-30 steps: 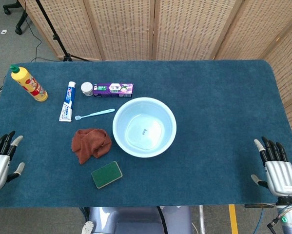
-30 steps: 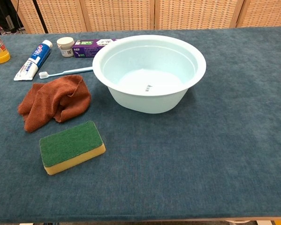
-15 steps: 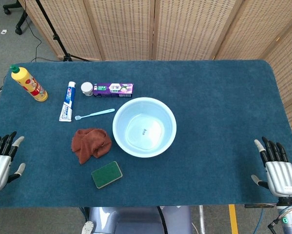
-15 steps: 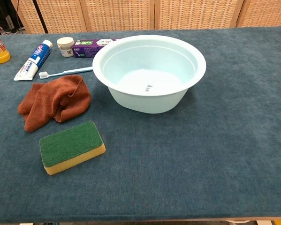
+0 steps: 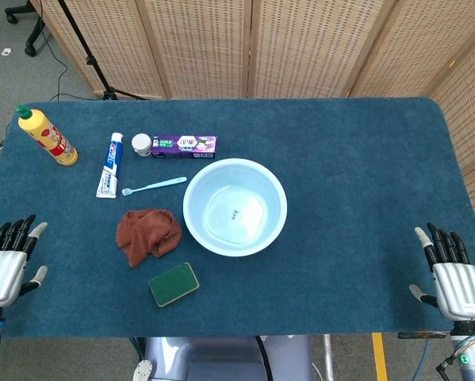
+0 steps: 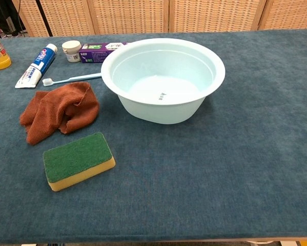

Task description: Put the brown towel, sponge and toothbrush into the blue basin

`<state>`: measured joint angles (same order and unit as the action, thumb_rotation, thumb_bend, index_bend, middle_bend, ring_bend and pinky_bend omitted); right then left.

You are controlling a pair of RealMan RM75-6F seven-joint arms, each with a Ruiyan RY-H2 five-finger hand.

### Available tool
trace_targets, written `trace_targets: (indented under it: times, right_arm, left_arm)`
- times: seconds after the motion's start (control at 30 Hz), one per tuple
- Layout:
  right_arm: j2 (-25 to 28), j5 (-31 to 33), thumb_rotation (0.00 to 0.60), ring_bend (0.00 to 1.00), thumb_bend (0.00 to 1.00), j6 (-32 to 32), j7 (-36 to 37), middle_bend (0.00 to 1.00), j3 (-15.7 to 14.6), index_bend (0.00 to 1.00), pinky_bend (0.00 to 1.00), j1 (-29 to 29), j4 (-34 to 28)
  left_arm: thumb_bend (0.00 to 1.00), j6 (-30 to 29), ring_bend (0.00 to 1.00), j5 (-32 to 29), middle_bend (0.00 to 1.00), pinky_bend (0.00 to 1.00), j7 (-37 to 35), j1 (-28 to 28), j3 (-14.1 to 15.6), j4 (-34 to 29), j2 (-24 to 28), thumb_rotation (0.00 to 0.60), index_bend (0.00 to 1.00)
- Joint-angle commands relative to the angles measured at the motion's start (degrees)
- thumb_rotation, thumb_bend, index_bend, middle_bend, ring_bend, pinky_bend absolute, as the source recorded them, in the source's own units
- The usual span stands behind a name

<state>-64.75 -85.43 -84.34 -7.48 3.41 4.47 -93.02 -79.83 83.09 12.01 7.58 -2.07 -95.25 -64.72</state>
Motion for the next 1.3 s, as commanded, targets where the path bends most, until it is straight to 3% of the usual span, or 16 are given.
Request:
trace_targets:
  times: [0.03, 0.37, 0.7, 1.3]
  right_arm:
    - [0.0, -0.1, 0.6, 0.0, 0.1, 0.0, 0.0, 0.0, -0.1, 0.01, 0.0, 0.0, 0.0]
    - [-0.1, -0.3, 0.6, 0.0, 0.1, 0.1, -0.2, 0.0, -0.2, 0.01, 0.0, 0.0, -0.1]
    - [0.0, -0.6, 0.6, 0.0, 0.1, 0.1, 0.2, 0.0, -0.3, 0.01, 0.0, 0.0, -0.2]
    - [0.5, -0.5, 0.6, 0.0, 0.1, 0.0, 1.7, 0.0, -0.2, 0.01, 0.0, 0.0, -0.2]
  left_arm:
    - [0.33, 1.5, 0.0, -1.3, 0.0, 0.0, 1.1, 1.1, -0.8, -1.3, 0.4, 0.6, 0.04]
    - [0.32, 5.8, 0.0, -5.2, 0.0, 0.0, 4.2, 4.0, -2.3, -6.5, 0.0, 0.6, 0.04]
    - [0.32, 8.1, 0.0, -7.2, 0.0, 0.0, 12.8, 6.7, -2.2, -11.2, -1.9, 0.6, 0.04]
    - [0.32, 17.0, 0.0, -21.2, 0.0, 0.0, 20.4, 16.4, -8.0, -2.0, -11.4, 0.6, 0.05]
